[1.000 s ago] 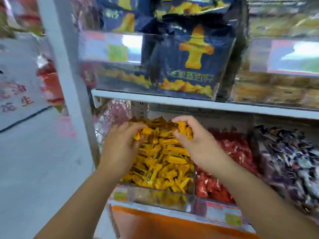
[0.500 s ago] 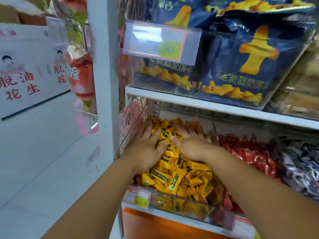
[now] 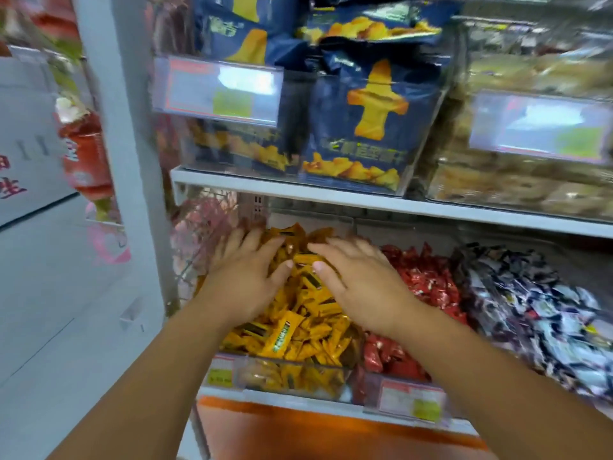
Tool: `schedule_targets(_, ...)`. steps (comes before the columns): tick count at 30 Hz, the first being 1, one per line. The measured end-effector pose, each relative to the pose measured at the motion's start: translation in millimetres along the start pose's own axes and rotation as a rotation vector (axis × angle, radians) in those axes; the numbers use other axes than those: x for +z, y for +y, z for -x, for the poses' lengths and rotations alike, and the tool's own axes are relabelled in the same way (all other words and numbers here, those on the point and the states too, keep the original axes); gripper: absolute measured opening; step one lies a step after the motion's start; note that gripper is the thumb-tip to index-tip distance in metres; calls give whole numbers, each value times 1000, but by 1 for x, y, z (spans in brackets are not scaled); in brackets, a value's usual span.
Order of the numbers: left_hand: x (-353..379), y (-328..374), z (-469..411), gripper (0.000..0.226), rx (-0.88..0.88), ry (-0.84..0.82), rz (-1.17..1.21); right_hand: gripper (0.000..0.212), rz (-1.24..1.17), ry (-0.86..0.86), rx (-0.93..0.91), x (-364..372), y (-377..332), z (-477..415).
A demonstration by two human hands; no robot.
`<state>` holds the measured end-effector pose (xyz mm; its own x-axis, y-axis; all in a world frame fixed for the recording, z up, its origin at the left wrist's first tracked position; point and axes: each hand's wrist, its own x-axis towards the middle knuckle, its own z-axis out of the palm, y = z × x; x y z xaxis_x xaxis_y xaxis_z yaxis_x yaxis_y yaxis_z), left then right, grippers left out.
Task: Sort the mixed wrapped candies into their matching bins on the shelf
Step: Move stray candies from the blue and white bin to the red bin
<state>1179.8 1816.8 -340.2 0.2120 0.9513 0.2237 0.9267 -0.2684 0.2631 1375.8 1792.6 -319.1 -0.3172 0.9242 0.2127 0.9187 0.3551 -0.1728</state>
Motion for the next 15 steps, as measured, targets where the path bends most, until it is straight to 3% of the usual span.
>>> schedule_targets(3, 0, 47, 3, 82, 144, 44, 35, 42, -84, 99, 38, -18, 40, 40)
schedule_targets(8, 24, 134, 15, 66, 394, -58, 182, 32, -211, 216, 351, -55, 138, 110)
schedule_targets(12, 54, 190, 26, 61, 535, -132, 181, 27, -362, 178, 574, -67, 204, 166)
schedule_targets(15, 70, 220, 21, 68, 557, -131, 210, 29, -385, 155, 565, -69, 230, 188)
